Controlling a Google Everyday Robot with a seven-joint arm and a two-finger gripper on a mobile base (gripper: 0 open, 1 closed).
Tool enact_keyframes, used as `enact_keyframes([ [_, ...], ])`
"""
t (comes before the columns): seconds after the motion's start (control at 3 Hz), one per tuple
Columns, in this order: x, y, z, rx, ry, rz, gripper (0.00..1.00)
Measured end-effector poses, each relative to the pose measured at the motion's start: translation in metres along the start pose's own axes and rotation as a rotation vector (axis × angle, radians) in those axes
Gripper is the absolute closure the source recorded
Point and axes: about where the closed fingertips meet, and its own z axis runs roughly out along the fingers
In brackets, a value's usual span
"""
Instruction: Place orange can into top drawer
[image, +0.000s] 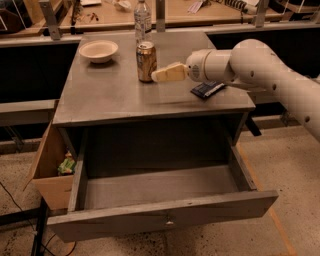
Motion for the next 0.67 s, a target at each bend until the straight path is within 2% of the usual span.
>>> enact_keyframes([
  [0.33, -0.006, -0.002, 0.041, -0.032, -0.037, -0.025, 0.0],
  [0.67, -0.01, 0.01, 0.074, -0.107, -0.058, -0.015, 0.0],
])
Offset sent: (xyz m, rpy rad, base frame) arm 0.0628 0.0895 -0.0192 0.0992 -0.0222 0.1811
